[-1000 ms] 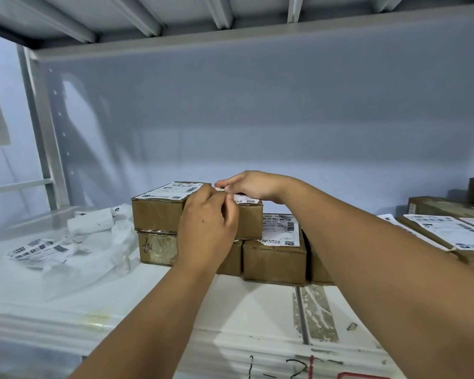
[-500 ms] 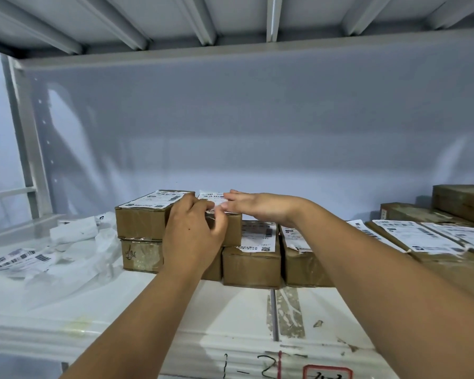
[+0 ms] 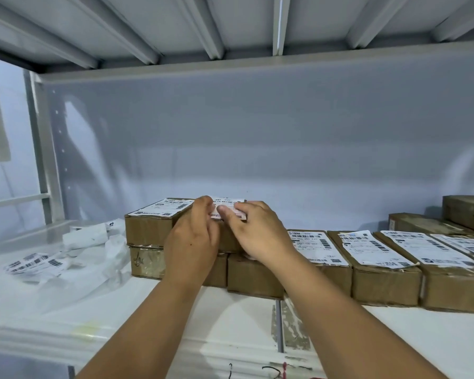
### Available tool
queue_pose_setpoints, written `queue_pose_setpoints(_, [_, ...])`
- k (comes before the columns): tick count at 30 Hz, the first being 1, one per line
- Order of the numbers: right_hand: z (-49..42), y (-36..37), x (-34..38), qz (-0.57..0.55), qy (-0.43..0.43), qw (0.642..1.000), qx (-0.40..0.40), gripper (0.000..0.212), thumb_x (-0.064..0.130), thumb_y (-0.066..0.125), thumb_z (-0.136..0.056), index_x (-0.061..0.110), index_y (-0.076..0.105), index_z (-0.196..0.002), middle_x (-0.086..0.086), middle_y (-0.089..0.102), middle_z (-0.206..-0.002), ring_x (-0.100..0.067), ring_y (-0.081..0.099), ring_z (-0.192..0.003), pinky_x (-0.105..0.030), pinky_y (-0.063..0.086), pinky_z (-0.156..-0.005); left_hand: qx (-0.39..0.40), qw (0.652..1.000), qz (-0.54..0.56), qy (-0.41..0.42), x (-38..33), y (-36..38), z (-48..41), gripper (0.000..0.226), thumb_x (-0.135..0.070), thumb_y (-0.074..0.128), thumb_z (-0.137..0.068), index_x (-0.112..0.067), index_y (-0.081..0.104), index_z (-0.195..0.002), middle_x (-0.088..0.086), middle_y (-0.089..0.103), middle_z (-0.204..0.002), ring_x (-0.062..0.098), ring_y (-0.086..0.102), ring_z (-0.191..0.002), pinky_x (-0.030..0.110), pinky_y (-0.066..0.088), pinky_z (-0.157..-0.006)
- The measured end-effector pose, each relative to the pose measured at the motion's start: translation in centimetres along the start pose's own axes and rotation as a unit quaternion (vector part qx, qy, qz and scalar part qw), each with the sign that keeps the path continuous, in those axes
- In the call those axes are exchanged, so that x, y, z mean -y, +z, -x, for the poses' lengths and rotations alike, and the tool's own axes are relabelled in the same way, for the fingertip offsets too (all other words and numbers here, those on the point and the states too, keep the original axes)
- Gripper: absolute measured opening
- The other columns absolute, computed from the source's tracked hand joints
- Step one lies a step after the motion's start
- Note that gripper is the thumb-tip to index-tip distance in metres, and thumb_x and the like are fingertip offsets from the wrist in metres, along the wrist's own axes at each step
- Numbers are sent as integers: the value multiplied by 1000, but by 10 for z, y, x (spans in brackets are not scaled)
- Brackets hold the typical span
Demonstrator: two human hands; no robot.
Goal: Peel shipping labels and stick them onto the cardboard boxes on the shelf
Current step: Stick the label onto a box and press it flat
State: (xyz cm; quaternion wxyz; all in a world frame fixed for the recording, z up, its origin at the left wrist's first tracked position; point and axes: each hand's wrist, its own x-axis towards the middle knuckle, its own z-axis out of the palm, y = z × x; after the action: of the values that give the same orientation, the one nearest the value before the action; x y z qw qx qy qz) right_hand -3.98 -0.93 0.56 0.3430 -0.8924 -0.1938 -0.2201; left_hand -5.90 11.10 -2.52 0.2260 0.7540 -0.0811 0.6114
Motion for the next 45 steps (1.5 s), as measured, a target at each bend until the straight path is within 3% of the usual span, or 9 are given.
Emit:
queue_pose_setpoints(5, [4, -7, -1, 20, -15, 999, 19, 62, 68, 44, -85, 30, 51, -134, 7, 41, -144, -11, 37, -134, -35, 34, -108, -48, 986, -122, 101, 11, 1, -3, 24, -14, 45, -86, -6, 65, -97, 5, 67, -80, 25, 56, -73, 33, 39, -69])
queue_pose_setpoints(12, [7, -4, -11, -58, -15, 998, 27, 57, 61, 54, -83, 36, 51, -134, 11, 36, -148, -6, 29, -138, -34, 27, -113, -81, 979, -117, 146, 6, -7, -3, 23, -15, 47, -81, -8, 66, -91, 0, 68, -74, 18, 46, -73, 33, 36, -75])
queue_pose_setpoints(17, [12, -7, -11, -37, -21, 998, 49, 71, 70, 53, -77, 39, 40, -140, 15, 25, -152, -4, 24, -140, -32, 25, -114, -85, 984, -160, 11, 11, -16, -7, 35, -18, 40, -82, -13, 64, -106, 3, 69, -102, 26, 53, -109, 42, 27, -101])
queue_pose_setpoints(20, [13, -7, -12, -14, -34, 997, 70, 77, 60, 66, -75, 44, 31, -142, 15, 19, -154, -5, 25, -140, -31, 27, -113, -9, 966, -205, -160, 25, -17, -6, 40, -24, 34, -87, -16, 61, -115, 5, 56, -132, 36, 37, -132, 57, 14, -109])
queue_pose_setpoints(22, [13, -6, -12, -6, -41, 997, 64, 76, 54, 70, -75, 46, 32, -141, 15, 20, -154, -6, 26, -139, -31, 29, -112, 46, 951, -220, -213, 34, -14, -5, 44, -33, 28, -91, -17, 64, -112, 4, 57, -131, 35, 34, -134, 61, 15, -107])
queue_pose_setpoints(27, [14, -4, -10, 43, -62, 997, 30, 70, 59, 65, -78, 44, 35, -140, 13, 25, -154, -9, 26, -140, -31, 28, -112, 62, 961, -193, -185, 41, -13, -4, 73, -46, 4, -89, -15, 69, -100, 6, 67, -110, 33, 41, -127, 44, 37, -101])
queue_pose_setpoints(33, [16, -5, -1, 86, -99, 991, -40, 68, 61, 59, -80, 33, 39, -139, 10, 45, -141, -13, 44, -126, -30, 37, -98, 55, 968, -141, -199, 33, -13, -5, 88, -59, -5, -82, -14, 67, -106, 5, 62, -120, 29, 29, -134, 44, 32, -103])
queue_pose_setpoints(38, [17, -2, 2, 92, -123, 988, -21, 59, 61, 60, -80, 35, 46, -131, 13, 49, -133, -10, 48, -118, -28, 39, -92, 44, 969, -128, -207, 32, -15, -5, 87, -61, -2, -82, -13, 67, -107, 5, 61, -122, 29, 28, -134, 45, 33, -103])
queue_pose_setpoints(45, [16, 0, -3, 58, -134, 989, -8, 53, 52, 62, -83, 35, 47, -131, 14, 46, -134, -9, 40, -123, -28, 38, -99, 49, 972, -134, -188, 40, -8, -4, 67, -50, 14, -92, -11, 68, -104, 6, 61, -122, 30, 35, -132, 47, 24, -109])
